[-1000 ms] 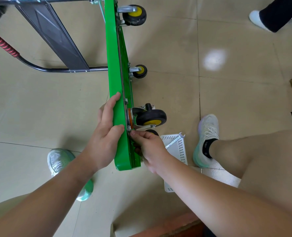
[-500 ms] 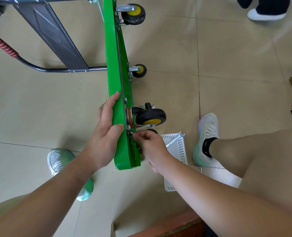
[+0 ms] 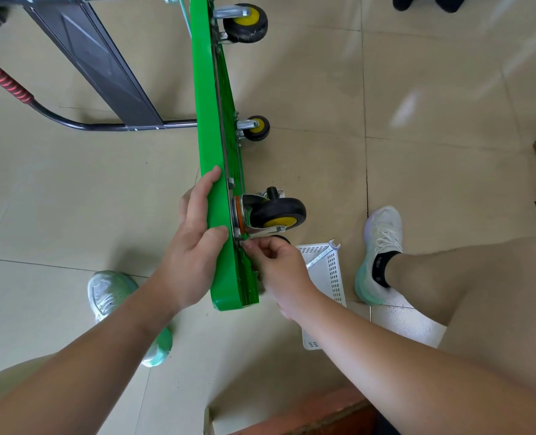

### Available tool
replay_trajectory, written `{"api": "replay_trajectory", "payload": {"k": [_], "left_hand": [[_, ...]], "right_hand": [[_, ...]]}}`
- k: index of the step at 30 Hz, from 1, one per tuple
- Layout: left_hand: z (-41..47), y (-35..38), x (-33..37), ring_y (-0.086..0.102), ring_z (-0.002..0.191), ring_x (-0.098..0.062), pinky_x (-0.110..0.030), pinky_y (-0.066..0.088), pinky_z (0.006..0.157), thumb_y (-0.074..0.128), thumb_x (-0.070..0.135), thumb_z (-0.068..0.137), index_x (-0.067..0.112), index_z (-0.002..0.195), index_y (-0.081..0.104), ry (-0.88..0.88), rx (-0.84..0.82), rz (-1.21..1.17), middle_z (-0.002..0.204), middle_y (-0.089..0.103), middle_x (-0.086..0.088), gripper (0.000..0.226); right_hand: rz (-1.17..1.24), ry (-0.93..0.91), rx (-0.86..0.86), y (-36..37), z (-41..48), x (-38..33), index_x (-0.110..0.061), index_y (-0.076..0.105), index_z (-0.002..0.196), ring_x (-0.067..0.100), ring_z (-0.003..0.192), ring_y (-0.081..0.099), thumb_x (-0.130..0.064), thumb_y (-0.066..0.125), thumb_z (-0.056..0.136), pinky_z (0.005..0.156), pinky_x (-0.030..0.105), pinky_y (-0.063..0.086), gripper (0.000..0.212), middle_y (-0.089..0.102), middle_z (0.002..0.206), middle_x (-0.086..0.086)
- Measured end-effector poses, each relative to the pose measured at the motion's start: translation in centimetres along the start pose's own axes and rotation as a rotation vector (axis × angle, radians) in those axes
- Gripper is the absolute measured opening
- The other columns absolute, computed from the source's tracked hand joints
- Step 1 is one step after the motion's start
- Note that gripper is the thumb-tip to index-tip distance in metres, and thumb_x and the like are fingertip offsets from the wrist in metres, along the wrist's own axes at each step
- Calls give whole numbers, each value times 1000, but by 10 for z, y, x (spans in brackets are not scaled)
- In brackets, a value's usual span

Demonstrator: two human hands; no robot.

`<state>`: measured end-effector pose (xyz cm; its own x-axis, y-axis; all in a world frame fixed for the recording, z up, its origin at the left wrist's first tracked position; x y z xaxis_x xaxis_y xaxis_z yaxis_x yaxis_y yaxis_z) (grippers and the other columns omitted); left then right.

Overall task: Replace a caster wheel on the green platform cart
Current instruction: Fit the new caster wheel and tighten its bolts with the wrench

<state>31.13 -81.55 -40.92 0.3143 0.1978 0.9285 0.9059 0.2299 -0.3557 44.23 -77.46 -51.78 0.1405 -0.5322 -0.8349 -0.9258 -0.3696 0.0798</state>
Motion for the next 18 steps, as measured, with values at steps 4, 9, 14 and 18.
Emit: {"api": "replay_trajectory", "payload": {"k": [4, 9, 14, 18], "left_hand": [[0, 0, 1, 32, 126, 23, 1, 22, 103, 38, 16, 85, 30, 159, 20, 0, 1, 0, 143, 30, 24, 78], [0, 0, 0, 30, 129, 22, 0, 22, 105, 38, 16, 85, 30, 159, 20, 2, 2, -3, 145, 30, 23, 78], [-1, 0, 1, 30, 128, 23, 0, 21, 104, 38, 14, 85, 32, 157, 20, 16, 2, 0, 144, 30, 24, 76], [-1, 0, 0, 30, 131, 21, 0, 21, 106, 39, 15, 85, 33, 157, 20, 12, 0, -1, 145, 30, 24, 76]], "right_hand": [[45, -11, -21, 0, 1, 3, -27, 75, 97, 18, 92, 71, -22, 72, 93, 87, 45, 56, 7, 77, 95, 2], [-39, -35, -12, -2, -3, -4, -16, 73, 80, 16, 70, 63, -34, 69, 94, 67, 39, 52, 23, 71, 76, 3], [-68, -140, 1, -5, -1, -3, -23, 75, 93, 25, 88, 71, -24, 72, 92, 85, 41, 58, 3, 75, 90, 6], [-85, -148, -32, -3, 1, -7, -20, 75, 91, 26, 85, 71, -29, 72, 91, 82, 44, 58, 9, 75, 89, 10]]}}
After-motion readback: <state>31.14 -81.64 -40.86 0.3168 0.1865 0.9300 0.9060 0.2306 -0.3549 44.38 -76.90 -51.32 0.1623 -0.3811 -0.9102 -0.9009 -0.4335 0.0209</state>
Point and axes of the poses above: each hand's wrist, its own z-axis towards the middle knuckle, its own y-axis out of the palm, x = y × z, the point moved 5 cm from there along z, towards the middle knuckle
